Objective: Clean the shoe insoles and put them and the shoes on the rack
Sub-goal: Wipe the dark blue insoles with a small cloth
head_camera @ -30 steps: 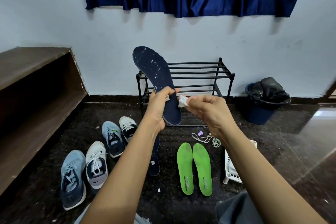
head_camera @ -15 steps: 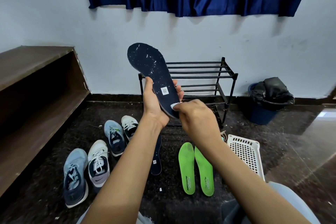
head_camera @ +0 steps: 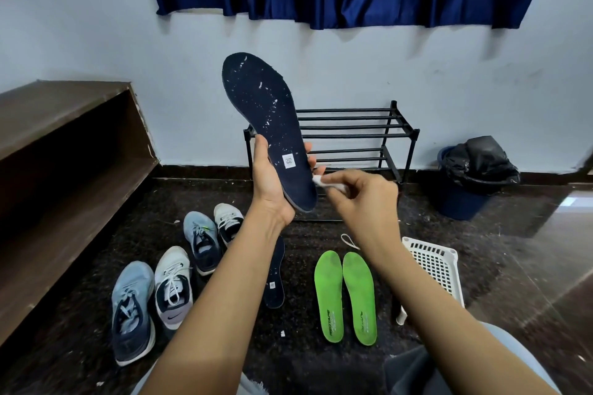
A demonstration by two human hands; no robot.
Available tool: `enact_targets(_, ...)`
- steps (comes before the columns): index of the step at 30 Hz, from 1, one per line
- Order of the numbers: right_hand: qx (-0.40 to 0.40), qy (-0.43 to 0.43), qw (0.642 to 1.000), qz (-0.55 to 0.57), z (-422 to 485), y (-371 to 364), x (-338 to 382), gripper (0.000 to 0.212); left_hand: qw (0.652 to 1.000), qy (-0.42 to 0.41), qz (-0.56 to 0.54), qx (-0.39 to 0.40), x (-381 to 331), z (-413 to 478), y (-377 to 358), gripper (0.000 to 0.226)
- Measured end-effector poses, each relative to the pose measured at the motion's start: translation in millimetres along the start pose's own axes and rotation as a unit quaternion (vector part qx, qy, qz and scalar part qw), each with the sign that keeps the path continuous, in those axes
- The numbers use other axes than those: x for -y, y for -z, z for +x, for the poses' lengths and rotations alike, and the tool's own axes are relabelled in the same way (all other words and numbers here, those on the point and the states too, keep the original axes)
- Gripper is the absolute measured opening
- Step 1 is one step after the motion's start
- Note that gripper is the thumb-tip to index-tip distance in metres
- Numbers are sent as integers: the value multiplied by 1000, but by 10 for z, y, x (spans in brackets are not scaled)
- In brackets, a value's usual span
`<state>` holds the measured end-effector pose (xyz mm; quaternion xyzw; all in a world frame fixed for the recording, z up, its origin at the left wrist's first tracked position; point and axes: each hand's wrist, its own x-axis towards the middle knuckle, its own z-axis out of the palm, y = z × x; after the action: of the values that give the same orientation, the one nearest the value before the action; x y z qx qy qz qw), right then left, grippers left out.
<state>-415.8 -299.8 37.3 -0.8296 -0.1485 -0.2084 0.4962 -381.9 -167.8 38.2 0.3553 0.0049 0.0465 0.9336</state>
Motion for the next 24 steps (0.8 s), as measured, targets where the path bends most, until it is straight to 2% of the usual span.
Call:
enact_targets(2, 31, 31, 998, -51, -59, -105, -8, 17, 1000, 12, -8, 5, 25, 4, -19, 60)
enact_targets(5, 67, 27, 994, -88, -123, -207, 18, 21, 1000, 1, -25, 5, 18, 9, -16, 63)
enact_targets(11, 104, -17, 994, 25, -142, -165, 84, 21, 1000, 10, -19, 2, 10, 22, 35, 65)
enact_targets(13, 101, 23, 995, 14, -156, -192, 68, 21, 1000, 18, -15, 3, -4, 20, 57, 64)
enact_targets(17, 92, 159, 976, -115, -133, -256, -53, 26, 999, 29, -18, 6, -53, -1, 76, 61)
enact_targets(20, 75, 178, 965, -180, -87, -247, -119, 27, 999, 31, -11, -2, -37, -8, 44, 63)
enact_targets(22, 53, 178, 970, -158, -128, -244, -103, 27, 999, 31, -16, -4, -28, -10, 31, 63)
enact_targets(24, 57, 123, 989, -63, -165, -220, -50, 26, 999, 29, -23, -7, -33, -7, 36, 63)
